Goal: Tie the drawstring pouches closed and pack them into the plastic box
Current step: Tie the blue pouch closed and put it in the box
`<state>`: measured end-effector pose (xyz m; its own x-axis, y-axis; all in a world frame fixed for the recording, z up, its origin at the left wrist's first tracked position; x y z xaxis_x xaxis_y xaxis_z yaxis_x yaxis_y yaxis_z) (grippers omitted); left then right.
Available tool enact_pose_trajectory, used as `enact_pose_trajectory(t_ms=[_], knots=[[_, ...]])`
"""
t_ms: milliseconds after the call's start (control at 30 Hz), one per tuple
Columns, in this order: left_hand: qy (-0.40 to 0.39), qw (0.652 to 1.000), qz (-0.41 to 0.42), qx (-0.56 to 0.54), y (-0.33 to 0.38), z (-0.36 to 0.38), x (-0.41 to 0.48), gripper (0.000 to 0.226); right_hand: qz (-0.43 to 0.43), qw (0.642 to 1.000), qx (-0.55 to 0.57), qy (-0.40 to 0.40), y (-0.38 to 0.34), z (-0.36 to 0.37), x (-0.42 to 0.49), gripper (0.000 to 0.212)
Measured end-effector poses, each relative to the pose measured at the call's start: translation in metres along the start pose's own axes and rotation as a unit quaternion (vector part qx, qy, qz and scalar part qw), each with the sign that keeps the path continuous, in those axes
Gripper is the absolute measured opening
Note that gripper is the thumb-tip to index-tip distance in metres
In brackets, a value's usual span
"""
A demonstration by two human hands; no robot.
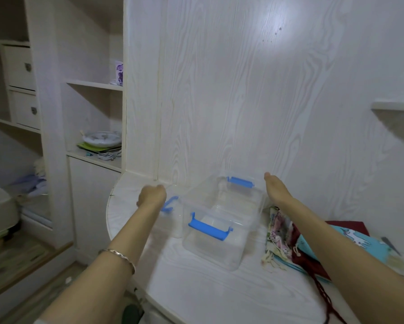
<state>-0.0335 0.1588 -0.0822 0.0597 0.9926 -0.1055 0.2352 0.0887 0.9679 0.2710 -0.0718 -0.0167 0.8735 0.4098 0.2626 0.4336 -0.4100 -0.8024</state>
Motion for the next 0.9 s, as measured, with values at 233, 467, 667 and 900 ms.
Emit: enact_pose_trajectory(t_ms=[233, 467, 667, 900], knots=[[-0.093, 0.958, 0.262, -0.066, 0.139, 0.036, -0.102, 0.018, -0.054, 0.998, -0.032, 0.015, -0.003, -0.040, -0.018, 0.048], [-0.347, 0.903, 0.250, -0.044, 0.134, 0.173, -0.220, 0.006, 0.005, 0.997, -0.073, 0.007, 0.060, -0.099, -0.046, 0.037], [-0.396, 0.879, 0.244, 0.103, 0.067, 0.255, -0.258, 0.022, 0.051, 0.988, -0.132, -0.061, 0.130, -0.100, -0.076, 0.040], [-0.342, 0.800, 0.383, 0.309, 0.003, 0.295, -0.266, 0.018, -0.009, 0.979, -0.199, -0.044, 0.151, -0.094, -0.088, 0.040]])
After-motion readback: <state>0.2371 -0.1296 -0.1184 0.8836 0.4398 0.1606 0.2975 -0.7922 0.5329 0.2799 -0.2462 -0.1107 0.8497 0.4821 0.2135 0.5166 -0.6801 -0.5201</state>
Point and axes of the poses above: each hand's wrist, its own x-axis towards the middle knuckle, its own z-axis out of the palm, y = z × x, the point moved 8 cm from there along x, towards the middle knuckle, and after that the axes turned 8 degrees about y, right-handed, at the moved point
